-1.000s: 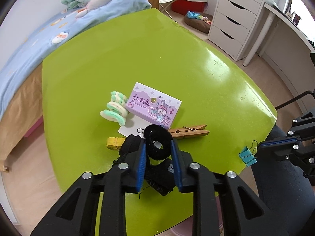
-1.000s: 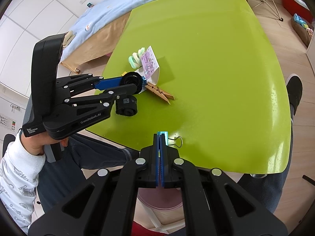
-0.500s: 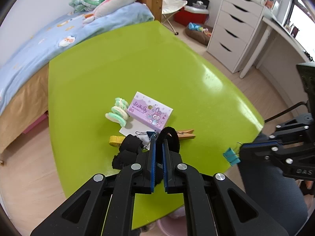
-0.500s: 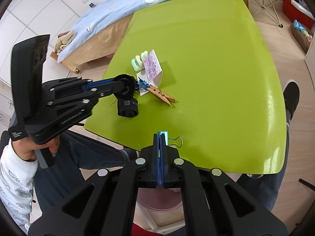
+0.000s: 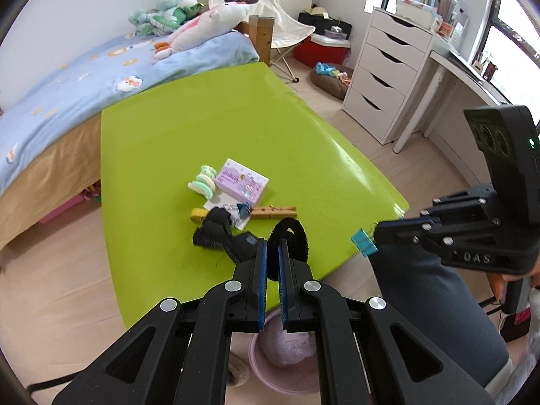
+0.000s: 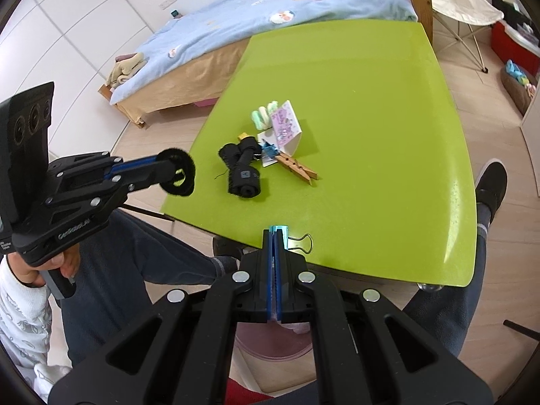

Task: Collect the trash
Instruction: 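Carry both items over the pink bin while the right gripper opens, dropping the clip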

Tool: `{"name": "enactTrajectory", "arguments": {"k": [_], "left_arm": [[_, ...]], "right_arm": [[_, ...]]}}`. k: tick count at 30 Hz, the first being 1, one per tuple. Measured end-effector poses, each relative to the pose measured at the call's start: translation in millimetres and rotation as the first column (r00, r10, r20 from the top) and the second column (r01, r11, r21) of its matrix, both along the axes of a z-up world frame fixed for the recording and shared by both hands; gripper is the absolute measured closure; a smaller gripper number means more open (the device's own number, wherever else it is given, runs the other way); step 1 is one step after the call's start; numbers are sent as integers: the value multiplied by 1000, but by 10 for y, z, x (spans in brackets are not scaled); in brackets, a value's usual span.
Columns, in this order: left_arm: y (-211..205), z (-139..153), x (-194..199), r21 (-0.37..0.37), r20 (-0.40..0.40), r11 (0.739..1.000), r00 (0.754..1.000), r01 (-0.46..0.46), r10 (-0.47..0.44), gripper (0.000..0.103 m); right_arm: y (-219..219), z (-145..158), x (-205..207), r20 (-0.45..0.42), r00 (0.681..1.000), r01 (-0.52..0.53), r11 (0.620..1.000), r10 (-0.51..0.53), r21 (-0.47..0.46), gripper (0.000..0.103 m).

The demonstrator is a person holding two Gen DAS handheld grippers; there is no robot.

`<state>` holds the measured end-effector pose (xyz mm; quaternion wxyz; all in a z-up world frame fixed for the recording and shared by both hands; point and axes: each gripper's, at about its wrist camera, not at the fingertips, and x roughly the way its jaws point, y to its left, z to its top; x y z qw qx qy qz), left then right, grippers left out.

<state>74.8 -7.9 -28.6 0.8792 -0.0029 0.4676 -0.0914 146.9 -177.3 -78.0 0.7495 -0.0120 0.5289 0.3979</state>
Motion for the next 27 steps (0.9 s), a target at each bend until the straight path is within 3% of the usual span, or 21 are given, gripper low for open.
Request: {"name": "enactTrajectory", "arguments": {"k": [12, 20, 27], "left_arm": [[-67, -30, -577, -21, 8, 1000, 1000, 1, -1, 97], [-36, -203, -884, -51, -27, 998, 999, -32, 31, 97], [14, -187, -1038, -85, -26, 995, 998, -55, 53, 97]], "right_arm": [[-1, 132, -509, 51, 995, -88, 996, 88, -10, 102], [-12, 28, -792, 29, 990, -134, 991, 135, -29, 102], [33, -120, -942, -4, 986, -167, 985, 167, -34, 102]]}}
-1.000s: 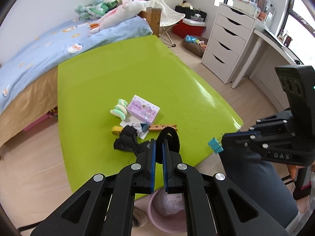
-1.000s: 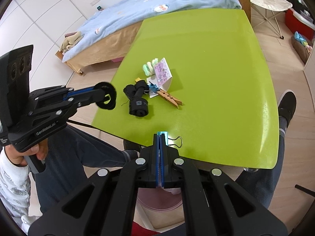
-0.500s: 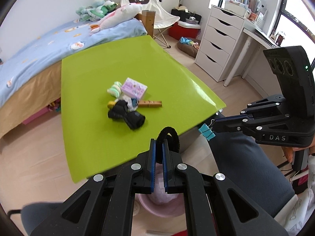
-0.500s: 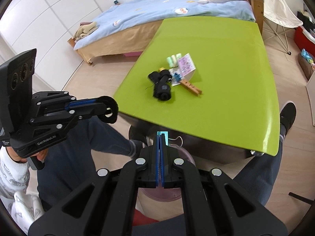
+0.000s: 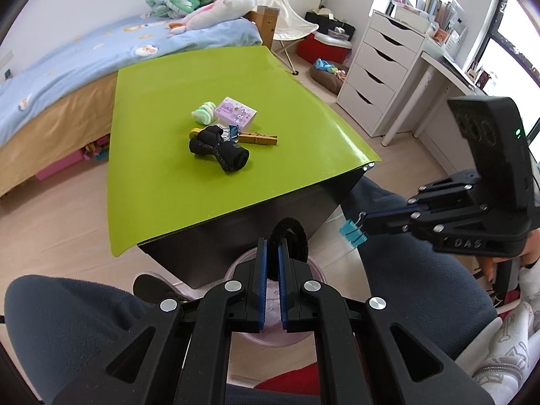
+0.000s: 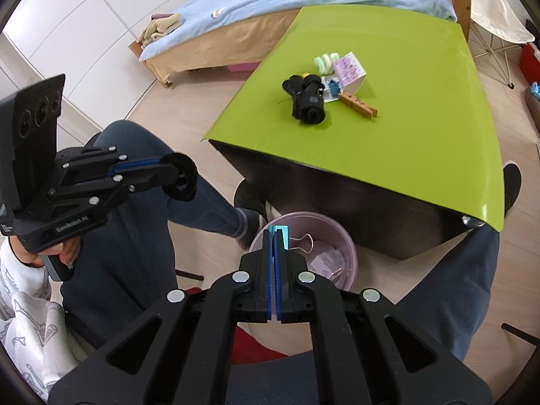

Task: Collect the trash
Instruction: 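Carry both items over the pink bin while the right gripper opens, dropping the clip, then open the left gripper over the pink bin to drop the black roll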

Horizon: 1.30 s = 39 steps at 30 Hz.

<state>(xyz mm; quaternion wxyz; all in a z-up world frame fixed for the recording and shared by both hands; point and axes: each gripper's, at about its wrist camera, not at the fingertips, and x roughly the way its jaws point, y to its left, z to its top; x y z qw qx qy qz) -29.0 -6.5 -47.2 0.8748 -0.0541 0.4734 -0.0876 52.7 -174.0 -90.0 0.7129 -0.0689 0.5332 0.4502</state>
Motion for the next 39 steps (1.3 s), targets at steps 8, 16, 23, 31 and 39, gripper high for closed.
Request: {"name": "enactTrajectory", "arguments": {"k": [8, 16, 23, 31, 39], "left_arm": [[4, 19, -27, -9, 9, 1000, 1000, 1, -1, 97], [-46, 2, -37, -9, -6, 1000, 1000, 24, -24, 97], [-161, -15, -43, -20, -20, 998, 998, 64, -64, 97], [-304, -3, -28, -24, -27, 994, 994, 102, -103, 97], [-354, -20, 10, -36, -37, 993, 993, 111, -112, 52]], "right_arm": [[96, -76, -22, -9, 1000, -26, 999, 26, -20, 96], [-11, -59, 40, 20, 999, 44, 999, -44, -25, 16], [-181, 82, 40, 81, 992, 94, 995, -91, -33, 11], [-403, 140, 57, 84, 987, 142, 990, -140, -16, 11], [-473, 180, 79, 76, 986, 152, 988, -152, 4, 10]]}}
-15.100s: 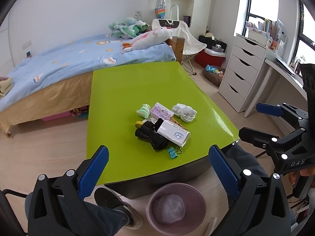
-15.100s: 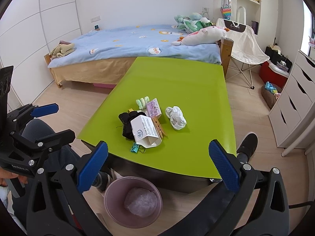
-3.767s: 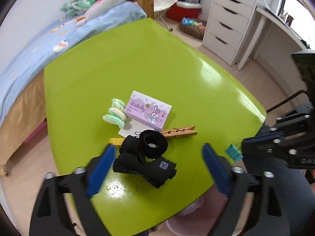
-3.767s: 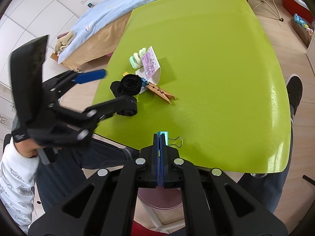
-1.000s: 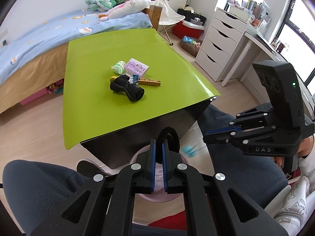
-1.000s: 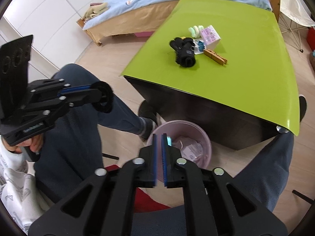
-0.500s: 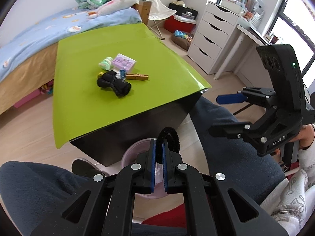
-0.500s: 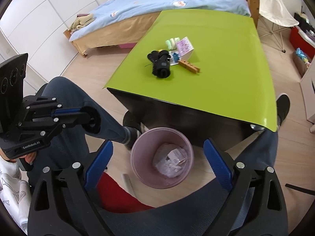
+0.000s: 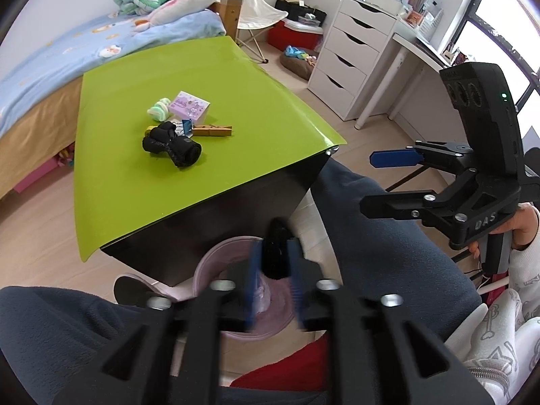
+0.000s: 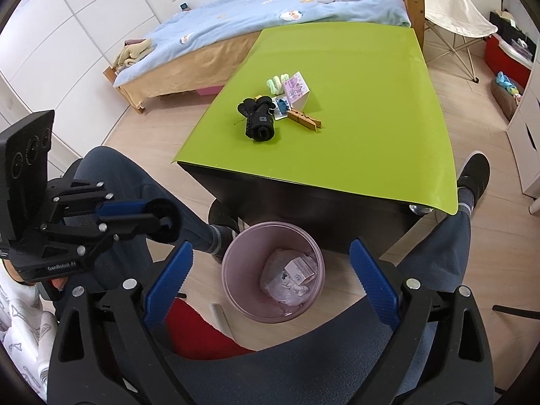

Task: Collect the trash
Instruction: 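Open the left gripper over the pink bin to drop the black roll, then reach the left gripper to the black fabric on the table and grasp it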

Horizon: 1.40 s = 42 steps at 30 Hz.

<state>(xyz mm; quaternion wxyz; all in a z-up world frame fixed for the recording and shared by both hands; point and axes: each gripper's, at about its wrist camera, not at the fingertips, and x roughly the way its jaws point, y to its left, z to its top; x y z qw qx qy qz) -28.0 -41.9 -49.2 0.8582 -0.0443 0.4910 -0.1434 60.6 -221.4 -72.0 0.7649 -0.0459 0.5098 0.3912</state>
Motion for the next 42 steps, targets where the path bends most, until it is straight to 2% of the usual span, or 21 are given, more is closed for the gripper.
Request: {"name": "enactTrajectory", "arguments": {"k": [2, 3, 5, 9, 11, 17, 30, 42], "left_arm": [[32, -18, 13, -14, 2, 1000, 1000, -22, 22, 30], [51, -30, 22, -18, -1, 999, 999, -33, 33, 24], [80, -45, 38, -23, -4, 998, 999, -51, 51, 17], [145, -77, 67, -40, -24, 995, 996, -86, 85, 16], [183, -89, 81, -43, -29, 993, 994, -110, 109, 8], [309, -101, 93, -63, -37, 984, 986, -167, 165, 8], [506, -105, 181, -92, -47, 968, 972, -234, 230, 8], [695, -105, 750, -113, -81, 948, 953, -299, 291, 8]], "right_arm": [[-2, 6, 5, -1, 1000, 1, 1000, -1, 4, 10], [-5, 4, 6, -2, 1000, 2, 1000, -2, 5, 9], [-9, 4, 8, -3, 1000, 3, 1000, -3, 7, 9], [-8, -6, 9, -7, 1000, 4, 1000, -4, 9, 8], [-4, -7, 2, -7, 1000, 3, 1000, -3, 11, 8], [16, -36, -3, -19, 1000, -3, 1000, 3, 16, 6], [80, -69, 50, -19, 1000, -8, 1000, 8, 9, 6], [154, -28, 325, 11, 1000, 14, 1000, -14, 1, 6]]}}
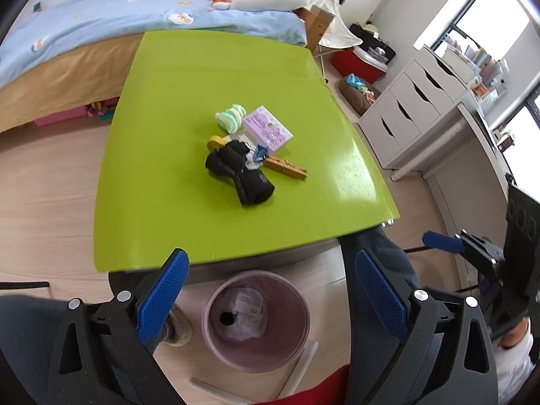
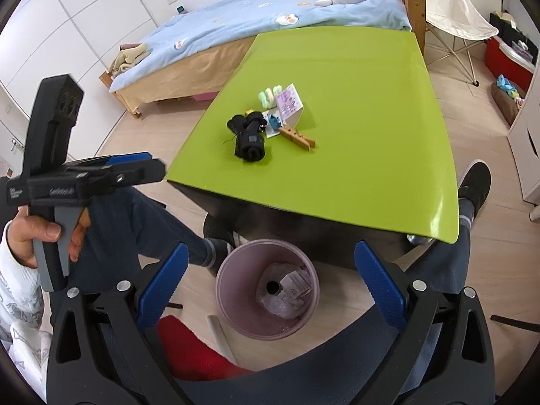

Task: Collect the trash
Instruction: 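Reach the left gripper to the black fabric on the table and grasp it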

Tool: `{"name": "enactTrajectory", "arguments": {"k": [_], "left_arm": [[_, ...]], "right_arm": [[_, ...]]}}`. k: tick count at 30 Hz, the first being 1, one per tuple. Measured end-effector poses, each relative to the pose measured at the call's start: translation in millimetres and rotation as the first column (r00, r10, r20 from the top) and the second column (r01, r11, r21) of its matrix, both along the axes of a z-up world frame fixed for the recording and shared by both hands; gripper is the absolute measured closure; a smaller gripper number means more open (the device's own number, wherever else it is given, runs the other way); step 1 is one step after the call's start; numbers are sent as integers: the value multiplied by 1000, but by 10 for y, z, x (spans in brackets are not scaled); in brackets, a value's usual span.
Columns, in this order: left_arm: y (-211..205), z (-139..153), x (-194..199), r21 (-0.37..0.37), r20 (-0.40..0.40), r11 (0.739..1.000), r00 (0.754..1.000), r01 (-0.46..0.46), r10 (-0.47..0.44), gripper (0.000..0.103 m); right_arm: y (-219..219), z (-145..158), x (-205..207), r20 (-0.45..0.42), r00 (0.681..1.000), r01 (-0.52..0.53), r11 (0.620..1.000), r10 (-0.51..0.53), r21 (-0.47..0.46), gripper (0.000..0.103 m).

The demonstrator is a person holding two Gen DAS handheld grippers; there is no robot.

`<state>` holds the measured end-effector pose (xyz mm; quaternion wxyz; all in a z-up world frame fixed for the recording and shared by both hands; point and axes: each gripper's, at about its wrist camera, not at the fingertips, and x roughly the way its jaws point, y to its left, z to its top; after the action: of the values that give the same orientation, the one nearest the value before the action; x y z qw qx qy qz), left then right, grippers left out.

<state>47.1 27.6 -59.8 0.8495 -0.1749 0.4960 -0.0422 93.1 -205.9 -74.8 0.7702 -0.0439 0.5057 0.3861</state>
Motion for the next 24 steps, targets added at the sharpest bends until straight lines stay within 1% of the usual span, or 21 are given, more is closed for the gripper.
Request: {"name": "enactTrajectory", "arguments": {"k": [9, 13, 17, 19, 20, 21, 22, 23, 24], "left_arm": [[61, -223, 588, -15, -88, 999, 995, -49, 47, 8], [65, -390, 789, -20, -139, 996, 987, -85, 81, 8], [57, -557, 904, -2, -183, 992, 976, -124, 122, 8], [50, -606, 929, -7, -193, 991, 972, -136, 132, 16], [45, -634, 933, -10, -200, 990, 970, -140, 135, 23], [39, -657, 933, -14, -205, 990, 969, -143, 137, 25], [37, -679, 934, -19, -208, 989, 968, -147, 140, 29], [35, -698, 929, -20, -209, 989, 968, -148, 141, 36], [36, -706, 931, -22, -208, 989, 968, -149, 141, 47]], "right_arm": [[23, -44, 75, -6, 1000, 4, 1000, -4, -6, 6], [1, -70, 87, -11, 1000, 10, 1000, -10, -10, 6], [-33, -77, 96, -15, 1000, 18, 1000, -18, -10, 6], [-47, -86, 94, -16, 1000, 21, 1000, -21, -12, 6], [-52, -93, 92, -18, 1000, 22, 1000, -22, -12, 6], [-56, -102, 91, -19, 1000, 23, 1000, -23, -13, 6], [-59, -112, 92, -20, 999, 24, 1000, -24, -14, 6], [-58, -118, 96, -22, 999, 25, 1000, -25, -14, 6], [-59, -120, 99, -23, 999, 24, 1000, -25, -13, 6]]}}
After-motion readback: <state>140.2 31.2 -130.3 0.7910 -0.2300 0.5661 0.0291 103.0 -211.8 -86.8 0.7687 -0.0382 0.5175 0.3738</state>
